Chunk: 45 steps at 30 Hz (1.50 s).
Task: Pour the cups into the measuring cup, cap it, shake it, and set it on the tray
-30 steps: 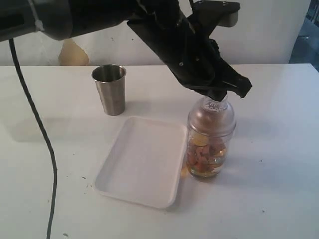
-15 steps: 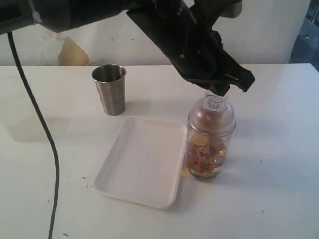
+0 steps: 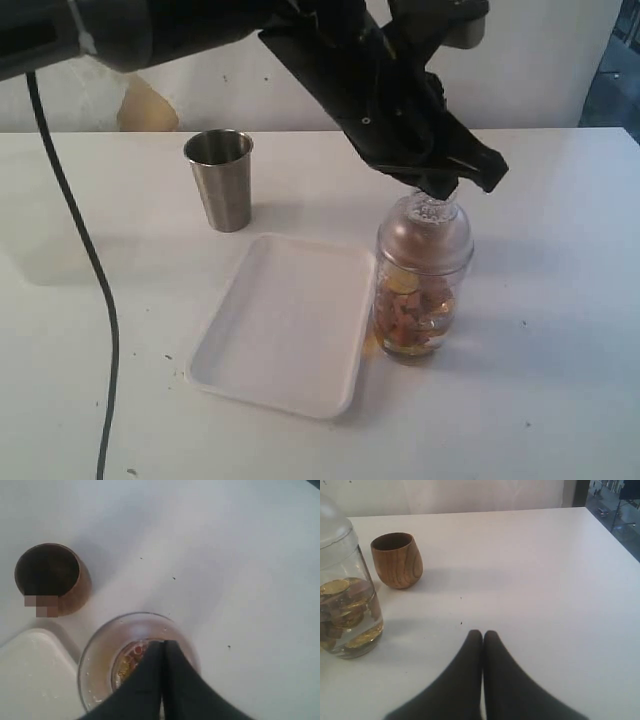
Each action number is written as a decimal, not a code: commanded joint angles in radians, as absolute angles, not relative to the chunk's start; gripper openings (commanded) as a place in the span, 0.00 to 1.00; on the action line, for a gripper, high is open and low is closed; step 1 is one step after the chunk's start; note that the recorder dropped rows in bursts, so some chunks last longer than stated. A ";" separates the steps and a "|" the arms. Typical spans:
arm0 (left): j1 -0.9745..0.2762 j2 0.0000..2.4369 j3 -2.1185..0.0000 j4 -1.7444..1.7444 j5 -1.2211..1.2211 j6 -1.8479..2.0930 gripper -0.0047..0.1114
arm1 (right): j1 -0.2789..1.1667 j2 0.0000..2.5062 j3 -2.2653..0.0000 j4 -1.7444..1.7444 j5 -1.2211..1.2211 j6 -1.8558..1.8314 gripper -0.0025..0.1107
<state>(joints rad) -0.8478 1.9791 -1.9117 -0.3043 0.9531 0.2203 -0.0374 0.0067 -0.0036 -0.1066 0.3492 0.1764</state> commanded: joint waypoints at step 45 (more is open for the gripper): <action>-0.104 1.707 -1.427 0.037 0.973 0.066 0.54 | -0.042 0.000 0.000 -0.105 0.350 0.182 0.02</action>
<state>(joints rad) -0.1084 1.6794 -1.4301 0.0922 1.0214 -0.0610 -0.0374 0.0067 -0.0036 -0.1066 0.3510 0.1801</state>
